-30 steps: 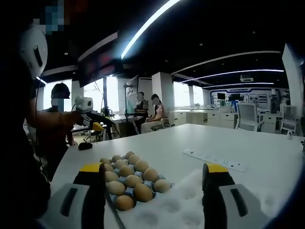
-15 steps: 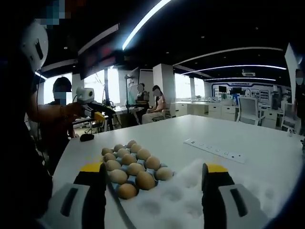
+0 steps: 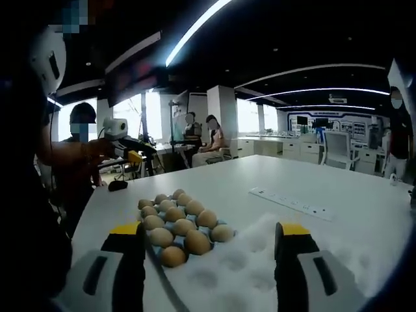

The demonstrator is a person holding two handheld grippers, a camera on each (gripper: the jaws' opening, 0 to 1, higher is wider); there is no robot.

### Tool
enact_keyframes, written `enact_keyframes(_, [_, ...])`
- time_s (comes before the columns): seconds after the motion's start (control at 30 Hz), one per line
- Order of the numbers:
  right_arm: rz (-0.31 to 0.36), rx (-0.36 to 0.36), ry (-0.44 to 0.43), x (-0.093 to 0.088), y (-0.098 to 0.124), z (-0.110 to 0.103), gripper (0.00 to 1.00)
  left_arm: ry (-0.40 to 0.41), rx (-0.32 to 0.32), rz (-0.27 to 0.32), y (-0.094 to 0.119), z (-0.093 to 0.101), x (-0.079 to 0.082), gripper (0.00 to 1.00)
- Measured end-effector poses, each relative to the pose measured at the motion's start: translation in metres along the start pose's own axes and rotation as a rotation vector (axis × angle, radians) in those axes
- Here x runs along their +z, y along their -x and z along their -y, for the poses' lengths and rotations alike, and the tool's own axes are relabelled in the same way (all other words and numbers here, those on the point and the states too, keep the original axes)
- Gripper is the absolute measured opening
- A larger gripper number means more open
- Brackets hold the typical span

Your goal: Place the egg into an empty slot of the egg tray after lifting it from the table, then release the egg inside the slot.

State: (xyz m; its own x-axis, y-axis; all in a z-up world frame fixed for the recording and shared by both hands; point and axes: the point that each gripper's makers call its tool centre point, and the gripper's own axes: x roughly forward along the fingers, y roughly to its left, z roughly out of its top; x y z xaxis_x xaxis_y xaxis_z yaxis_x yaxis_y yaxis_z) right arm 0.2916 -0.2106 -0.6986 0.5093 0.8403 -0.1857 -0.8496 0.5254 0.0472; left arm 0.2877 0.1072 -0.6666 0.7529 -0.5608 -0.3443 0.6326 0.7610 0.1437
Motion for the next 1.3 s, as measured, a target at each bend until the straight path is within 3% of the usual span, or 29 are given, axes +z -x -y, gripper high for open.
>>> enact_keyframes(1.3, [0.010,-0.021,0.005,0.001,0.009,0.004,0.84,-0.005,0.017,0.005,0.010,0.003,0.004,0.48])
